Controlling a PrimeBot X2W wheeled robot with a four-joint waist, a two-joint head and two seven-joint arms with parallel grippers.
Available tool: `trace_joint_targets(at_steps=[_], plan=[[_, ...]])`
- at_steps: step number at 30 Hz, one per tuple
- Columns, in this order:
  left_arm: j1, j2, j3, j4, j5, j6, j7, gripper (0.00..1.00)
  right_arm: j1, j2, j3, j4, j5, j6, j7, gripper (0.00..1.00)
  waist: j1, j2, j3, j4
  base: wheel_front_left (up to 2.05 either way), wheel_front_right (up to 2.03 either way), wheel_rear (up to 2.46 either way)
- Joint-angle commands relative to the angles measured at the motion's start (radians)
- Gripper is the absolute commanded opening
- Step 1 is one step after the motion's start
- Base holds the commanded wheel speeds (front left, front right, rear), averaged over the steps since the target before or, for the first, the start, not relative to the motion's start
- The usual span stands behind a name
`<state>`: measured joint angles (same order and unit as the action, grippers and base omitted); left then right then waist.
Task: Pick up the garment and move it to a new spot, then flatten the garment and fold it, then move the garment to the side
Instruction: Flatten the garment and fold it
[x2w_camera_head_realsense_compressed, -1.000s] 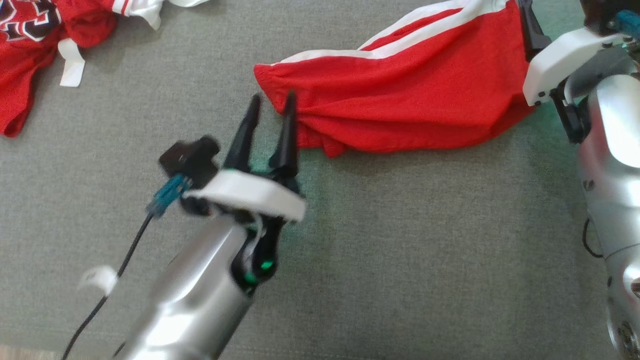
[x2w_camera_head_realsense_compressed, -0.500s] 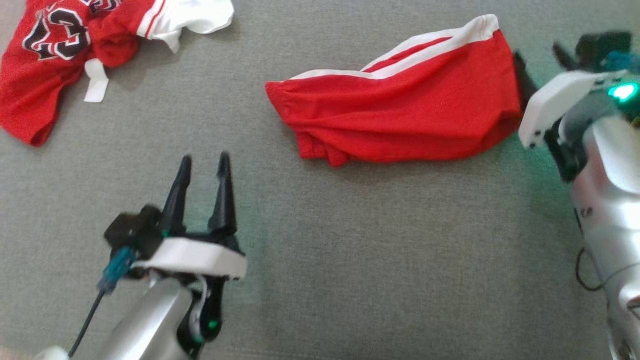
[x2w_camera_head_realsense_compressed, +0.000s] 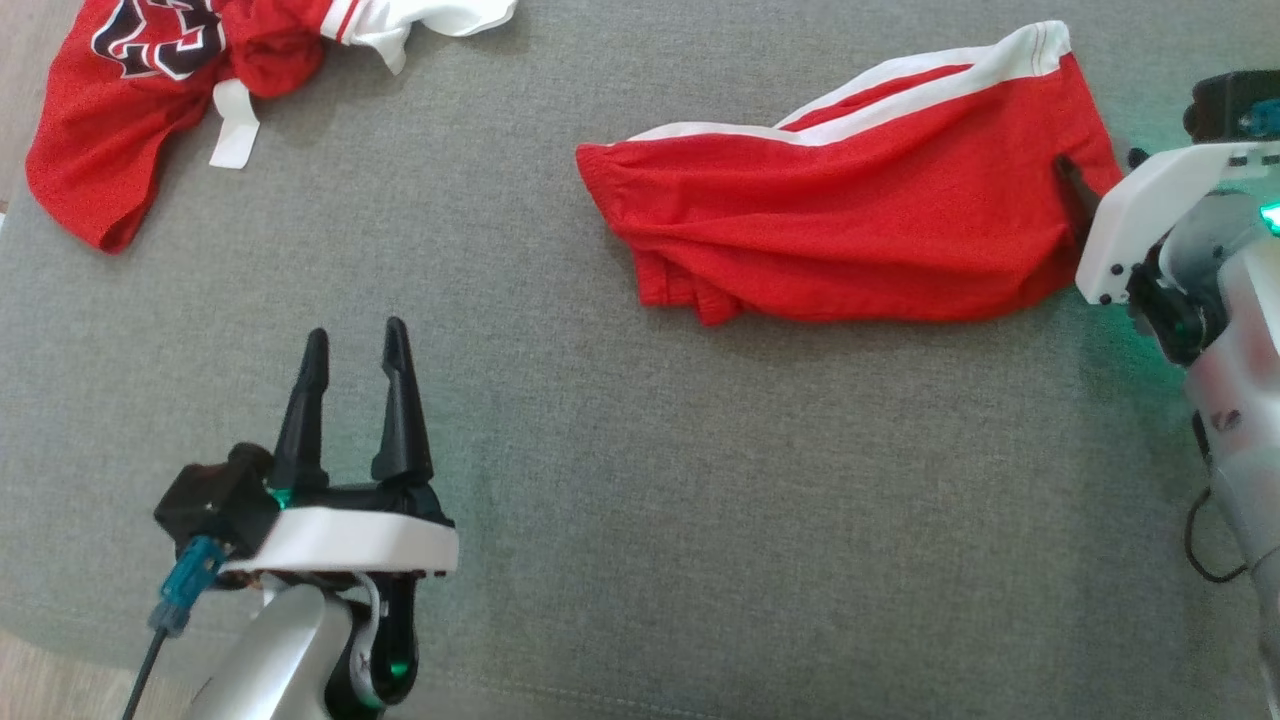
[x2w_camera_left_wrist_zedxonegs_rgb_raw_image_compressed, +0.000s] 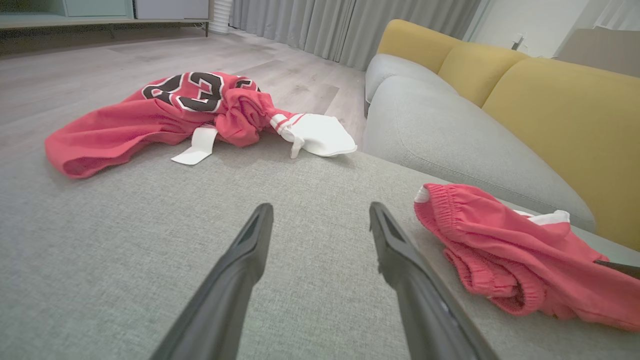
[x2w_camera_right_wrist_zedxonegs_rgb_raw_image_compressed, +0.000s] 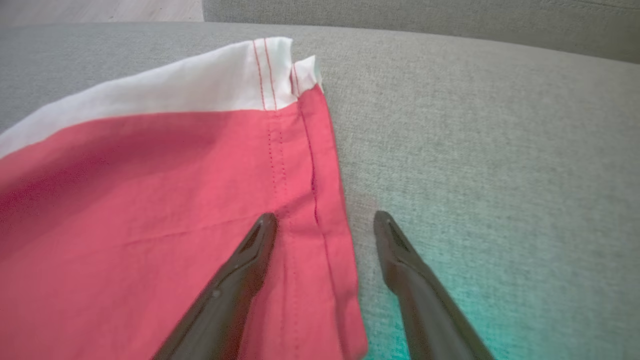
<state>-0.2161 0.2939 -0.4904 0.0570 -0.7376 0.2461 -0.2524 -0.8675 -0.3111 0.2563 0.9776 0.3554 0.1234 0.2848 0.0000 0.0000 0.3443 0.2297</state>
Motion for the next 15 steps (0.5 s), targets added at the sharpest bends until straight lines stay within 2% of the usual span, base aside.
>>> trace_joint_targets(at_steps=[1, 2, 3, 4, 8, 15], plan=[[-0.004, 0.014, 0.045, -0.034, 0.013, -0.001, -0.009, 1.0, 0.023, 0.005, 0.026, -0.02, 0.013, 0.007, 0.018, 0.85, 0.0, 0.0, 0.0, 0.0, 0.0, 0.0, 0.0], [-0.002, 0.013, 0.048, -0.035, 0.017, -0.002, -0.009, 1.0, 0.031, 0.005, 0.035, -0.028, 0.023, 0.007, 0.028, 0.51, 0.0, 0.0, -0.002, 0.0, 0.0, 0.0, 0.0], [-0.002, 0.012, 0.052, -0.037, 0.024, -0.003, -0.009, 1.0, 0.037, 0.004, 0.043, -0.037, 0.032, 0.007, 0.034, 0.37, 0.0, 0.0, -0.003, -0.003, 0.0, 0.0, 0.0], [-0.002, 0.01, 0.056, -0.039, 0.031, -0.004, -0.009, 1.0, 0.043, 0.002, 0.05, -0.046, 0.039, 0.007, 0.036, 0.0, 0.0, 0.0, -0.005, -0.005, 0.0, 0.0, 0.0], [-0.001, 0.006, 0.059, -0.043, 0.057, -0.004, -0.009, 1.0, 0.063, 0.003, 0.039, -0.082, 0.059, 0.007, -0.015, 0.0, 0.0, 0.0, -0.022, -0.028, 0.0, 0.0, 0.0], [0.018, 0.007, 0.06, -0.032, 0.07, -0.006, -0.009, 1.0, 0.153, 0.07, -0.068, -0.128, 0.109, 0.007, -0.148, 0.0, 0.0, 0.0, -0.079, -0.104, 0.0, 0.0, 0.0]])
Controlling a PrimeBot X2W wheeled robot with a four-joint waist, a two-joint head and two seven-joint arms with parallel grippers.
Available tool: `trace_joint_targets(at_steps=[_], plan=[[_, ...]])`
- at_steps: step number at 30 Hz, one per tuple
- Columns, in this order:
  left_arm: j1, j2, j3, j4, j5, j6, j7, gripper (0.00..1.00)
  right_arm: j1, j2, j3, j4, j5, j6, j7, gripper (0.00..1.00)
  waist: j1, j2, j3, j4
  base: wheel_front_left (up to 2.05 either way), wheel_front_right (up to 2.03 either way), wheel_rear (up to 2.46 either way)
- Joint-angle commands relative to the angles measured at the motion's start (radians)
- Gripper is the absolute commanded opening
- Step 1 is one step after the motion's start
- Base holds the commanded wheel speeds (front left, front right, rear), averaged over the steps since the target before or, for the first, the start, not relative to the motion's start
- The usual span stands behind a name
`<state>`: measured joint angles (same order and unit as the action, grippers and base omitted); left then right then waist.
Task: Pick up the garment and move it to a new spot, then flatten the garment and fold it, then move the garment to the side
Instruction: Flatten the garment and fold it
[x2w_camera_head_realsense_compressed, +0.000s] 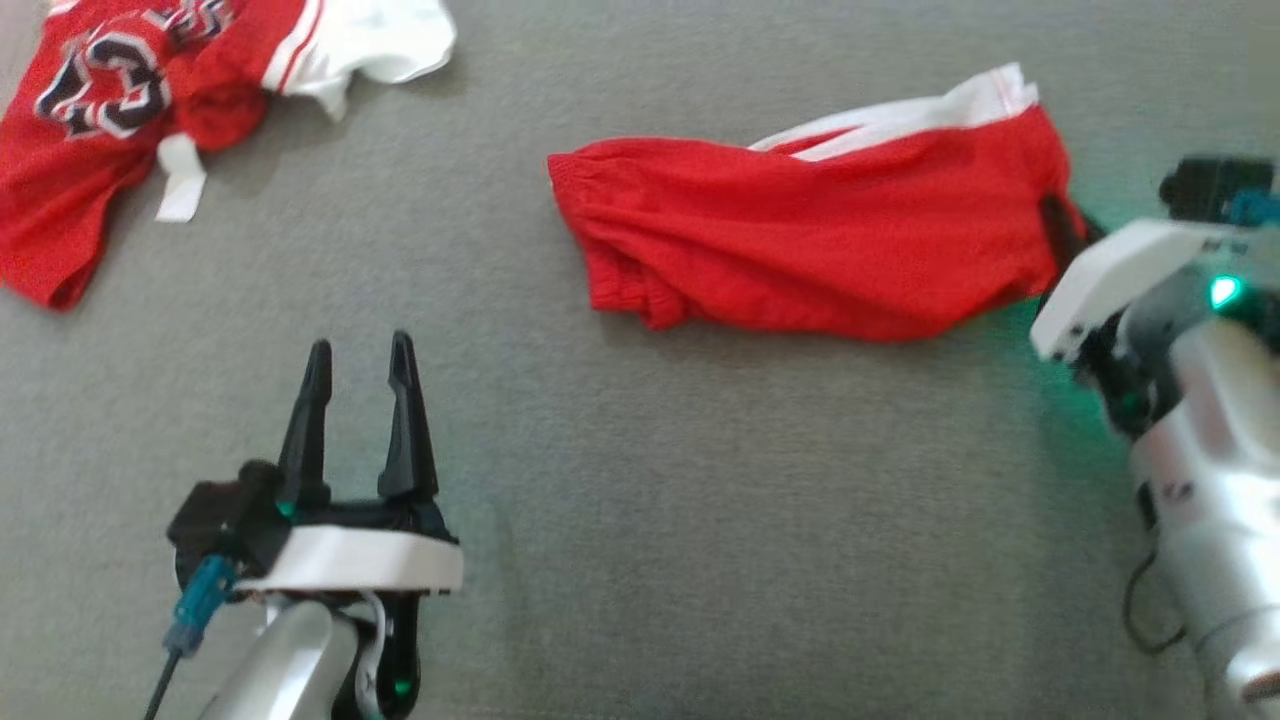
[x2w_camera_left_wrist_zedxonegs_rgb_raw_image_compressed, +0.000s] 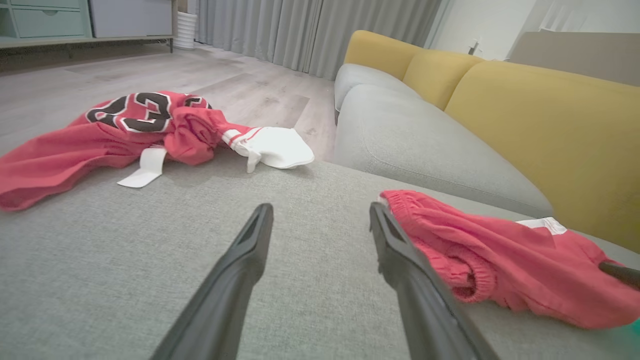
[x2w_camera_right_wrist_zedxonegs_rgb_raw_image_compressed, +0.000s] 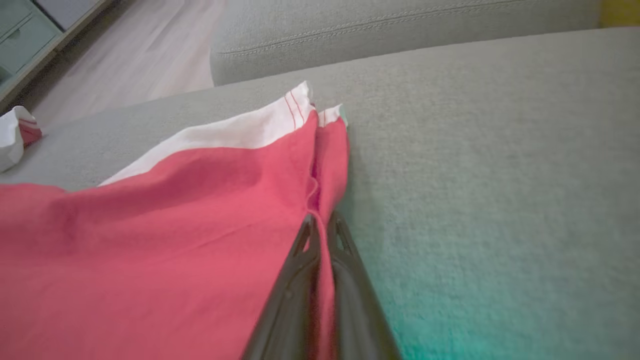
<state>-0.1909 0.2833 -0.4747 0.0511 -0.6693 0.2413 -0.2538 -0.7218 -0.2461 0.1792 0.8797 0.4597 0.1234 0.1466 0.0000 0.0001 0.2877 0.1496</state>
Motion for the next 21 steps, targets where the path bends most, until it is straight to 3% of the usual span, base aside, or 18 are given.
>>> trace_joint_targets(at_steps=[1, 11, 21], plan=[[-0.003, 0.018, 0.044, -0.024, 0.001, -0.003, -0.007, 1.0, 0.027, 0.01, -0.002, -0.038, 0.003, 0.007, -0.025, 0.0, 0.0, -0.0001, -0.03, -0.034, 0.0, 0.0, 0.0], [0.033, 0.025, 0.024, -0.028, -0.003, -0.002, 0.006, 1.0, 0.217, 0.046, -0.135, -0.148, -0.063, 0.007, -0.098, 0.0, 0.0, -0.0001, -0.084, -0.092, 0.0, 0.0, 0.0], [0.04, 0.022, 0.003, -0.022, 0.002, 0.002, 0.014, 1.0, 0.252, 0.082, -0.218, -0.226, -0.139, 0.007, -0.044, 0.0, 0.0, -0.0001, -0.1, -0.066, 0.0, 0.0, 0.0]])
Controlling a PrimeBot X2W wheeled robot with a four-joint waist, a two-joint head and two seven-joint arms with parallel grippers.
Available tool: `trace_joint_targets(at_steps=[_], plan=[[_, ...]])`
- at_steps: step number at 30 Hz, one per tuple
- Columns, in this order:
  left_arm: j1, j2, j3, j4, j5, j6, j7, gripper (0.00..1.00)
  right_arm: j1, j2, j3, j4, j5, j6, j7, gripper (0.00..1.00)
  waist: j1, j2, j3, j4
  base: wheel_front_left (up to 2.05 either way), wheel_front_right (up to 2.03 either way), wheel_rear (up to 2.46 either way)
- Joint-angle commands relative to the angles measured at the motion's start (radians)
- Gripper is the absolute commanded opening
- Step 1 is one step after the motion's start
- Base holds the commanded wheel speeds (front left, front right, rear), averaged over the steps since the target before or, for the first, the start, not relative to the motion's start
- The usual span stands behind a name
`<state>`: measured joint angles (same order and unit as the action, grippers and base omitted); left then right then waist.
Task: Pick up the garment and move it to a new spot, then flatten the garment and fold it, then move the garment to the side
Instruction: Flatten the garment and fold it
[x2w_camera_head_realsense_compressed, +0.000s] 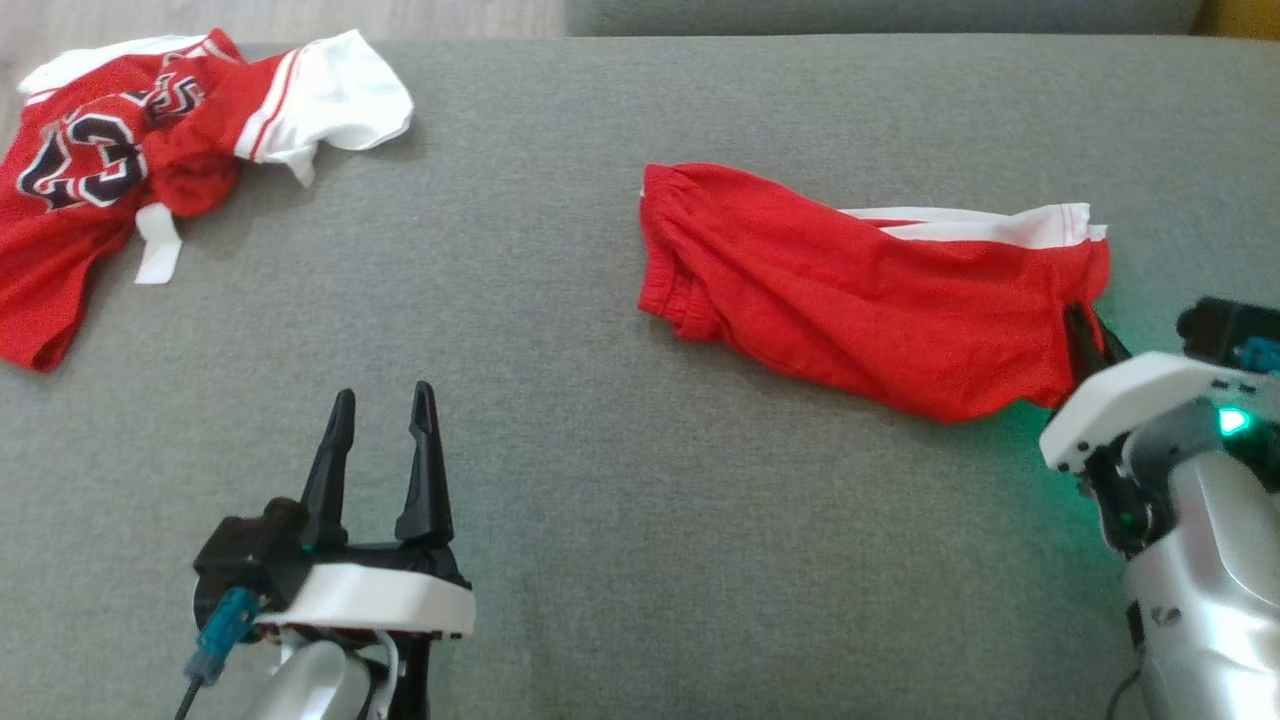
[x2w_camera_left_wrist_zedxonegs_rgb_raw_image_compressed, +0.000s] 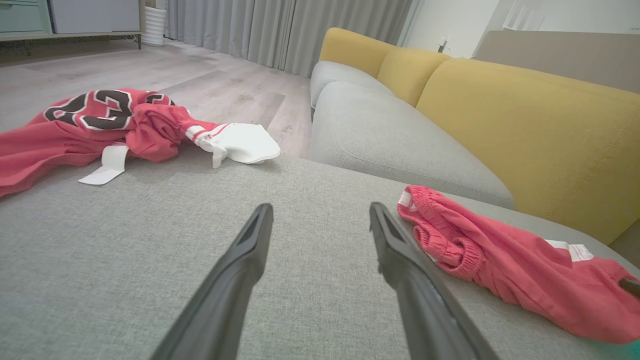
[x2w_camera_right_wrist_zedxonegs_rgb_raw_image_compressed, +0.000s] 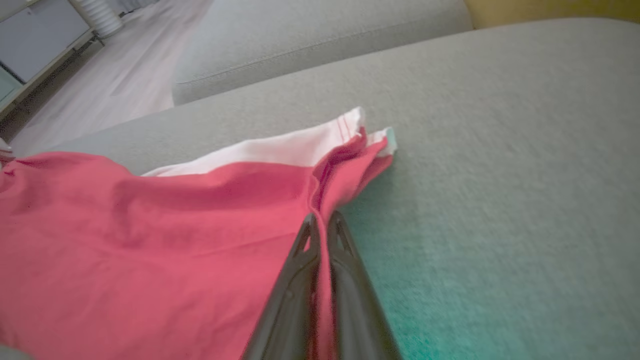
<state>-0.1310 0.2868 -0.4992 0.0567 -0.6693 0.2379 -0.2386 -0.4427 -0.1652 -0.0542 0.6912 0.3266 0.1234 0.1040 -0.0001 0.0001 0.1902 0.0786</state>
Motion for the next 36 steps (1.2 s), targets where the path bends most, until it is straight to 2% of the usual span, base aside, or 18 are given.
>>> trace_joint_targets(at_steps=[1, 7, 14, 20, 29, 30, 31, 32, 36], plan=[[-0.019, 0.018, 0.027, -0.027, 0.002, 0.006, -0.001, 1.0, -0.037, 0.008, 0.014, -0.049, -0.016, 0.007, 0.003, 0.0, 0.0001, -0.0001, -0.004, 0.01, 0.0, 0.0, 0.0], [-0.019, 0.004, 0.016, -0.018, 0.0, 0.001, -0.004, 1.0, -0.123, 0.061, 0.067, -0.123, -0.064, 0.007, 0.034, 0.0, 0.0001, -0.0001, -0.017, 0.048, 0.0, 0.0, 0.0], [-0.028, -0.019, -0.001, -0.001, -0.002, -0.011, -0.006, 1.0, -0.191, 0.108, 0.243, -0.169, -0.04, 0.007, 0.087, 0.0, 0.0001, -0.0001, -0.017, 0.101, 0.0, 0.0, 0.0], [-0.039, -0.035, 0.001, 0.012, -0.004, -0.019, -0.012, 1.0, -0.228, 0.114, 0.374, -0.147, 0.003, 0.007, 0.104, 0.0, 0.0001, -0.0001, 0.001, 0.145, 0.0, 0.0, 0.0], [-0.048, -0.051, 0.008, 0.032, -0.003, -0.029, -0.017, 1.0, -0.267, 0.115, 0.505, -0.084, 0.065, 0.007, 0.113, 0.0, 0.0001, -0.0001, 0.012, 0.157, 0.0, 0.0, 0.0], [-0.049, -0.053, 0.008, 0.034, -0.002, -0.03, -0.017, 1.0, -0.269, 0.115, 0.517, -0.078, 0.067, 0.007, 0.11, 0.08, 0.0001, -0.0001, 0.012, 0.156, 0.0, 0.0, 0.0], [-0.05, -0.054, 0.008, 0.036, -0.001, -0.031, -0.017, 1.0, -0.269, 0.115, 0.532, -0.074, 0.072, 0.007, 0.106, 0.47, 0.0001, -0.0001, 0.012, 0.155, 0.0, 0.0, 0.0], [-0.051, -0.056, 0.008, 0.038, -0.001, -0.032, -0.018, 1.0, -0.269, 0.115, 0.545, -0.072, 0.079, 0.007, 0.1, 1.0, 0.0001, -0.0001, 0.012, 0.153, 0.0, 0.0, 0.0], [-0.05, -0.06, 0.007, 0.043, 0.003, -0.035, -0.019, 1.0, -0.262, 0.115, 0.572, -0.071, 0.096, 0.007, 0.06, 1.0, 0.0001, -0.0001, 0.006, 0.14, 0.0, 0.0, 0.0]])
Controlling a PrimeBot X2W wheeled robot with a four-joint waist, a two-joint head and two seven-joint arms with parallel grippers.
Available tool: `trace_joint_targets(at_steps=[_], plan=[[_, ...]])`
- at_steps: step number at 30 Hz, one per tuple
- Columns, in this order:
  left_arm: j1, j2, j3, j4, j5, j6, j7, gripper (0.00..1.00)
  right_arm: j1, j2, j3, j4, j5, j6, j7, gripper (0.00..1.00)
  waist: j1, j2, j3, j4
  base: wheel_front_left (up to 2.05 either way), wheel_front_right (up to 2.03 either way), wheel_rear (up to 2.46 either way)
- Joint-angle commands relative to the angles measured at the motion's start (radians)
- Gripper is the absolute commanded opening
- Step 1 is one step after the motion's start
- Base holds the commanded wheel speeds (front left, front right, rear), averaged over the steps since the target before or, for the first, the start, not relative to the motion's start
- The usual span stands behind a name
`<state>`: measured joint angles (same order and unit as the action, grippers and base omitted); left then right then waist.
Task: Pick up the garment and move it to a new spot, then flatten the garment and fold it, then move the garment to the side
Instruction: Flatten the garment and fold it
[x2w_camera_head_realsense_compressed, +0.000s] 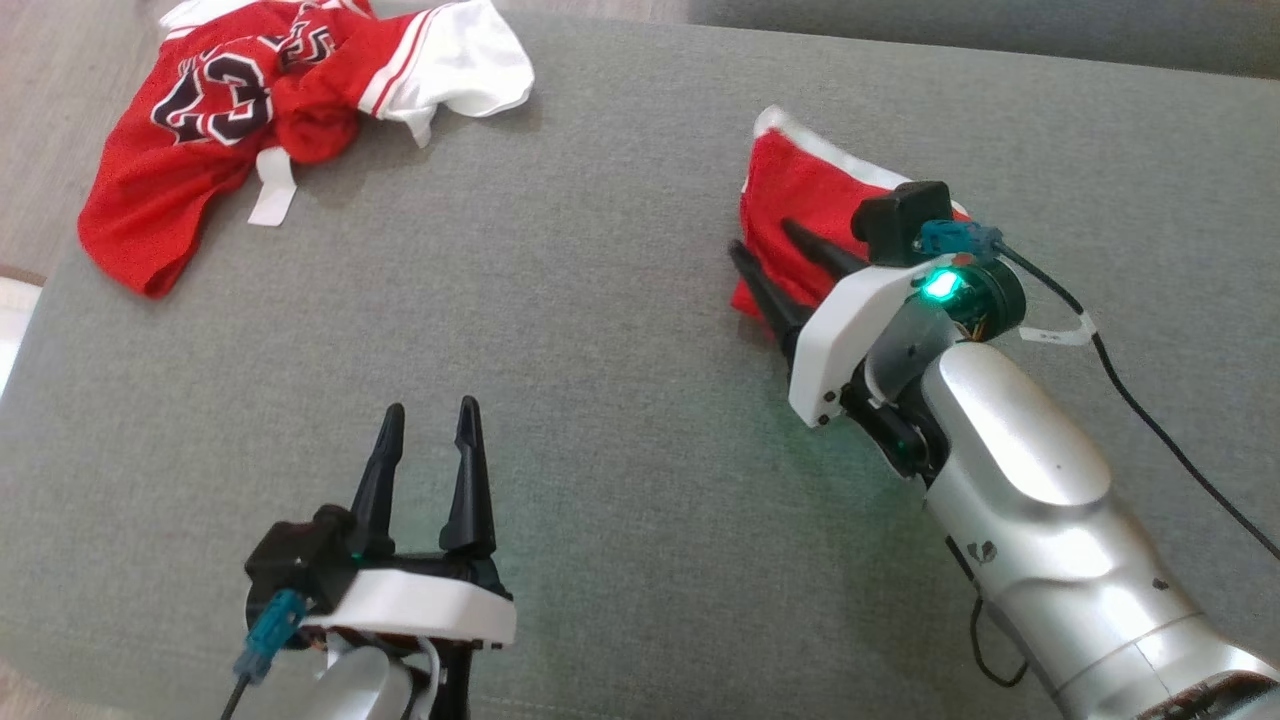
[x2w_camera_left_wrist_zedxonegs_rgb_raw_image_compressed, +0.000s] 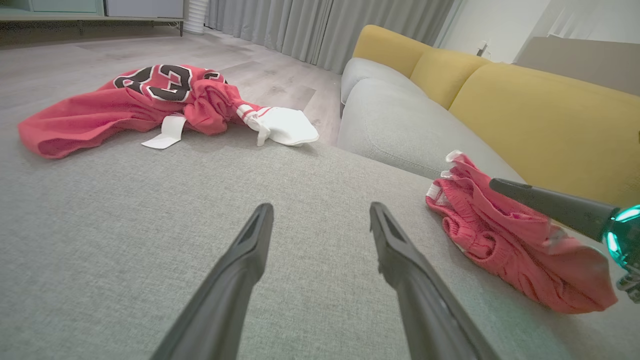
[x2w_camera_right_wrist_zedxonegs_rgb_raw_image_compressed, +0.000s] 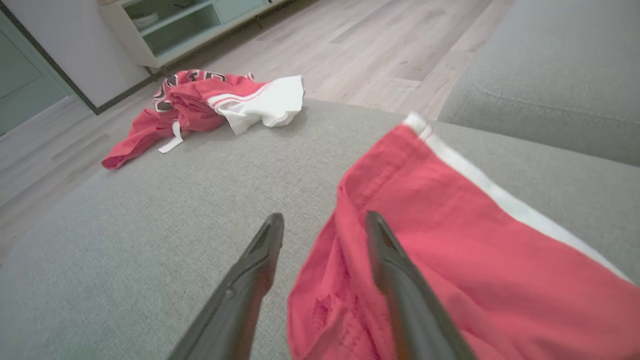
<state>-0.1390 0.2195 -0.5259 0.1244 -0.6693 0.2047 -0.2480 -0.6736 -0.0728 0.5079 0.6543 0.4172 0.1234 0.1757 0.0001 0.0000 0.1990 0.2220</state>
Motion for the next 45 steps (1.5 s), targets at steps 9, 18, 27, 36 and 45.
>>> trace_joint_targets(at_steps=[9, 18, 27, 36, 45], plan=[[-0.035, 0.003, 0.025, -0.023, 0.004, -0.01, -0.01, 1.0, -0.004, 0.022, -0.039, -0.065, -0.012, 0.007, -0.115, 1.0, -0.0001, 0.0, -0.019, -0.044, 0.0, 0.0, 0.0], [-0.039, 0.008, 0.019, -0.035, 0.006, -0.007, -0.009, 1.0, 0.019, -0.003, -0.192, -0.097, -0.145, 0.007, -0.165, 1.0, -0.0001, 0.0, -0.005, -0.059, 0.0, 0.0, 0.0], [-0.051, 0.004, 0.019, -0.031, 0.005, -0.007, -0.008, 1.0, 0.014, -0.067, -0.185, -0.025, -0.254, 0.007, -0.148, 0.35, -0.0001, 0.0, 0.026, -0.028, 0.0, 0.0, 0.0], [-0.057, -0.004, 0.023, -0.018, 0.006, -0.012, -0.01, 1.0, 0.01, -0.066, 0.011, 0.032, -0.169, 0.007, -0.15, 0.0, -0.0001, 0.0, 0.031, -0.007, 0.0, 0.0, 0.0], [-0.052, -0.004, 0.032, -0.022, 0.01, -0.012, -0.011, 1.0, 0.021, -0.063, 0.217, -0.014, -0.072, 0.007, -0.153, 0.0, -0.0001, 0.0, 0.032, -0.011, 0.0, 0.0, 0.0]])
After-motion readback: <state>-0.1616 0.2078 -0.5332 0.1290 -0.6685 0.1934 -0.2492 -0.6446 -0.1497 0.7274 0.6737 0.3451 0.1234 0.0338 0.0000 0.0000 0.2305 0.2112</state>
